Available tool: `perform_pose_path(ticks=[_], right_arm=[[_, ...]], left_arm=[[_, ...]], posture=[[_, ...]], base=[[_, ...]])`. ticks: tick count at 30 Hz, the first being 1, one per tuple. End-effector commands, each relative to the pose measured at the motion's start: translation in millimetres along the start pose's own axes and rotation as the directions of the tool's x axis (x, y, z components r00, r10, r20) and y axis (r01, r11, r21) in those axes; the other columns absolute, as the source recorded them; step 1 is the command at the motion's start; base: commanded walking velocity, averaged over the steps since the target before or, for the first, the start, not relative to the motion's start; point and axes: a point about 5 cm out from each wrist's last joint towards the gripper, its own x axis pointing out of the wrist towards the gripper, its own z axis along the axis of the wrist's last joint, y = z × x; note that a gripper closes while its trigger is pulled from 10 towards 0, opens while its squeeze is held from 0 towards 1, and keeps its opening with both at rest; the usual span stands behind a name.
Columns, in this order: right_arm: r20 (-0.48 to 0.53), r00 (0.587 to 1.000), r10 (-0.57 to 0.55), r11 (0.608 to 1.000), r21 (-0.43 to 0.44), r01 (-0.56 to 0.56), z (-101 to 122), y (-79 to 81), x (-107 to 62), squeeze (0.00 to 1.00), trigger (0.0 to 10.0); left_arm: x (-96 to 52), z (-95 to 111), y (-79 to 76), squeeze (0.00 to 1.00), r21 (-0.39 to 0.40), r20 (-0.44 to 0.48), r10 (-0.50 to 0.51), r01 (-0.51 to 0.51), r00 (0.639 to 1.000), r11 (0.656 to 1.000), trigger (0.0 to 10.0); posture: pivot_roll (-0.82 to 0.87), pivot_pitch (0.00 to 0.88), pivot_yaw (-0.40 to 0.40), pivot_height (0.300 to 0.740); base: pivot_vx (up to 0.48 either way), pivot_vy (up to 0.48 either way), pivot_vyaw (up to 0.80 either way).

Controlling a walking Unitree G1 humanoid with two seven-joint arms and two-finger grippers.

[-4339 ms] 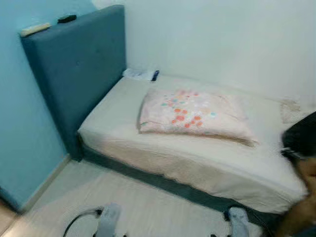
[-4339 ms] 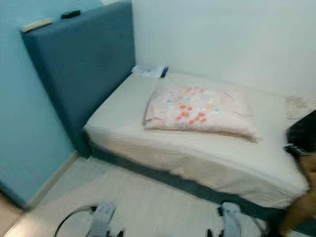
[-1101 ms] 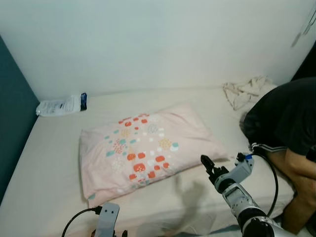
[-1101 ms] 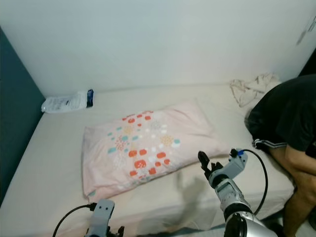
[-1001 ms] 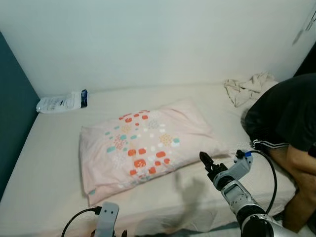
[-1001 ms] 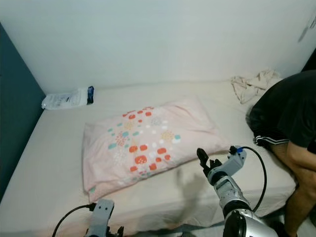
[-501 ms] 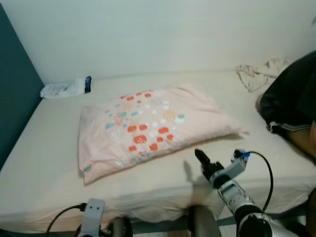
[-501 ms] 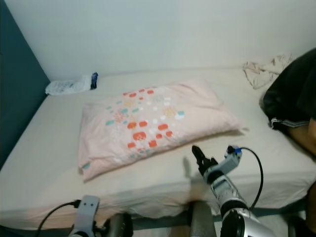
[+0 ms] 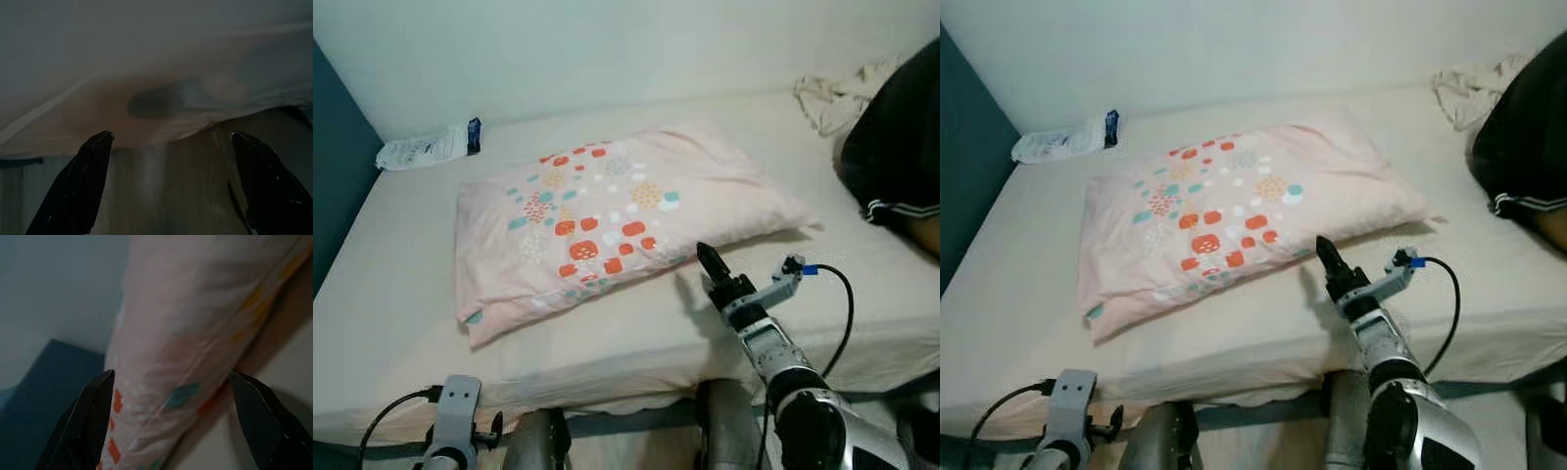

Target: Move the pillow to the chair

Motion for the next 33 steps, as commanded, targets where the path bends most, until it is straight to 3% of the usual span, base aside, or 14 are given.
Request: perform_pose_path(ticks=[1,9,18,24,25,26,27,33], right_arm=[[0.016,0.998,0.062,0.998,0.03,-0.063,-3,10.0,7.8,0.0,10.0],[0.108,0.994,-0.003,0.997,0.077,-0.005,4,18.7,22.1,0.0,10.0],[0.184,0.977,0.105,0.987,0.102,-0.125,15,37.9,36.0,0.0,10.0],[0.22,0.968,0.12,0.986,0.083,-0.141,26,48.6,45.2,0.0,10.0],[0.219,0.967,0.129,0.987,0.065,-0.147,28,52.6,48.4,0.0,6.0],[0.219,0.967,0.129,0.987,0.065,-0.147,28,52.6,48.4,0.0,6.0],[0.219,0.967,0.133,0.988,0.053,-0.148,29,54.8,50.1,0.0,0.0],[0.214,0.96,0.181,0.982,0.019,-0.189,33,63.4,55.1,0.0,0.0]], left_arm=[[-7.3,-7,15.0,0.0,0.02,-0.001,0.019,-0.019,1.0,1.0,10.0],[-24.5,-17,35.3,0.0,0.087,0.016,0.008,-0.01,1.0,0.996,10.0],[-31.9,-12,42.3,0.0,0.152,0.064,-0.043,0.033,0.997,0.988,10.0],[-33.1,-5,50.9,0.0,0.175,0.083,-0.05,0.035,0.995,0.984,10.0],[-33.1,-3,51.9,0.0,0.177,0.09,-0.051,0.034,0.995,0.984,10.0],[-33.1,-3,51.9,0.0,0.177,0.09,-0.051,0.034,0.995,0.984,10.0],[-33.1,-2,51.9,0.0,0.179,0.094,-0.053,0.035,0.994,0.983,10.0],[-32.5,1,46.7,0.0,0.179,0.105,-0.059,0.04,0.993,0.983,10.0]], posture=[[0.07,0.236,0.112,0.55],[0.12,0.301,0.169,0.55],[0.18,0.345,0.24,0.55],[0.18,0.351,0.255,0.55],[0.17,0.351,0.254,0.55],[0.17,0.351,0.254,0.55],[0.17,0.351,0.252,0.55],[0.16,0.35,0.232,0.55]], base=[[0.0,0.0,0.0],[0.0,0.0,0.0],[0.0,0.0,0.0],[0.0,0.0,0.0],[0.0,0.0,0.0],[0.0,0.0,0.0],[0.0,0.0,0.0],[0.0,0.0,0.0]])
